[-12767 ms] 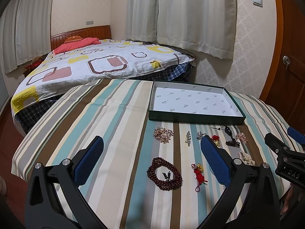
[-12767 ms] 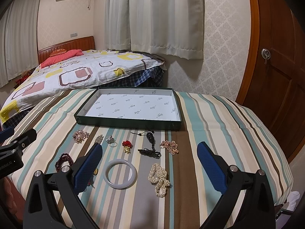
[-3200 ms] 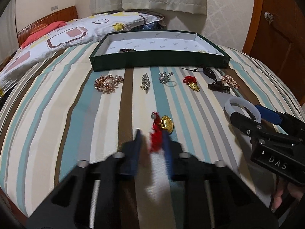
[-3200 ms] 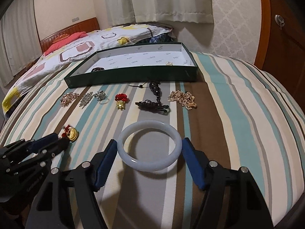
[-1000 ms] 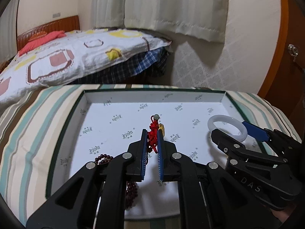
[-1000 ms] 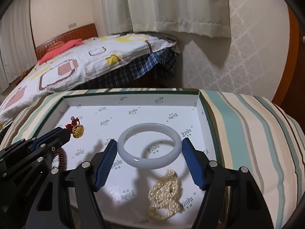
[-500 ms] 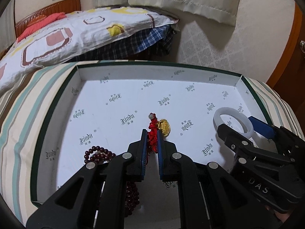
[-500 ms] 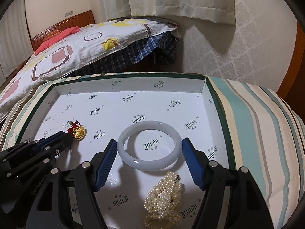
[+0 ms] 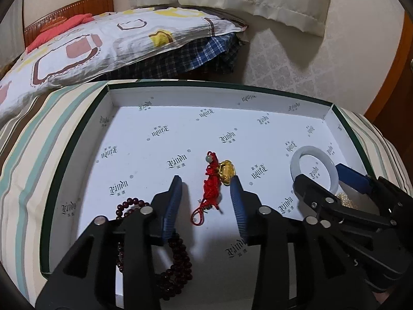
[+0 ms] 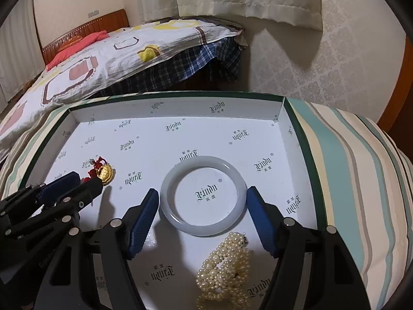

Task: Organize jewelry
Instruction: 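Carry the charm and bangle into the box and open both grippers, then withdraw both grippers from the box back over the remaining jewelry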

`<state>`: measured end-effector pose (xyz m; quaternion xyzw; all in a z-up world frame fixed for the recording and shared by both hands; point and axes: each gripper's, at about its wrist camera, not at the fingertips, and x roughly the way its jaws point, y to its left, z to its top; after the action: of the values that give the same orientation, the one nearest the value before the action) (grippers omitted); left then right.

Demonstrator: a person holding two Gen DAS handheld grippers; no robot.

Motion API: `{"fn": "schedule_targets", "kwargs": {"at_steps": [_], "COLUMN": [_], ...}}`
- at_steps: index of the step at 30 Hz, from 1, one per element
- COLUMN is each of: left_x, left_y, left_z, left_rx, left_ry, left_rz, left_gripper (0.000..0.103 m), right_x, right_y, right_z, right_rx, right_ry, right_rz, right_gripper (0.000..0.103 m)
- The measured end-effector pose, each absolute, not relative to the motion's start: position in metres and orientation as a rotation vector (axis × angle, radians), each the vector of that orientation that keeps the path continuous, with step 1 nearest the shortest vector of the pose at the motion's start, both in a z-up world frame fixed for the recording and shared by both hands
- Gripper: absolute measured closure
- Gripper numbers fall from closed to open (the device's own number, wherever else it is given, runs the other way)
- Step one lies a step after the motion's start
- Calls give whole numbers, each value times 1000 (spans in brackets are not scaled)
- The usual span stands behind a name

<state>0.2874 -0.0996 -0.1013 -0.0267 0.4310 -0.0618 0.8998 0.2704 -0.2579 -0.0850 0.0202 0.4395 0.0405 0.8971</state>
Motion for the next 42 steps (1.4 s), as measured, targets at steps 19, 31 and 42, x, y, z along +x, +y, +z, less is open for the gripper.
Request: {"fn": "schedule_targets", "kwargs": {"at_steps": [19, 31, 42], "left_x": [278, 256, 221], "left_y": [-92, -89, -84], "left_z": [-87, -61, -32], "left_rx": [-96, -75, -32], "left_ry": [826, 738, 638], "left_rz": [-127, -118, -108], "left_gripper": [41, 28, 25], "right_x": [259, 242, 214], "right_y": [-262, -263, -263], "right_z": [-63, -45, -25], "right_rx": [44, 33, 27], "right_ry": [825, 767, 705], "right_rz": [70, 55, 41], "right_gripper": [34, 34, 33]}}
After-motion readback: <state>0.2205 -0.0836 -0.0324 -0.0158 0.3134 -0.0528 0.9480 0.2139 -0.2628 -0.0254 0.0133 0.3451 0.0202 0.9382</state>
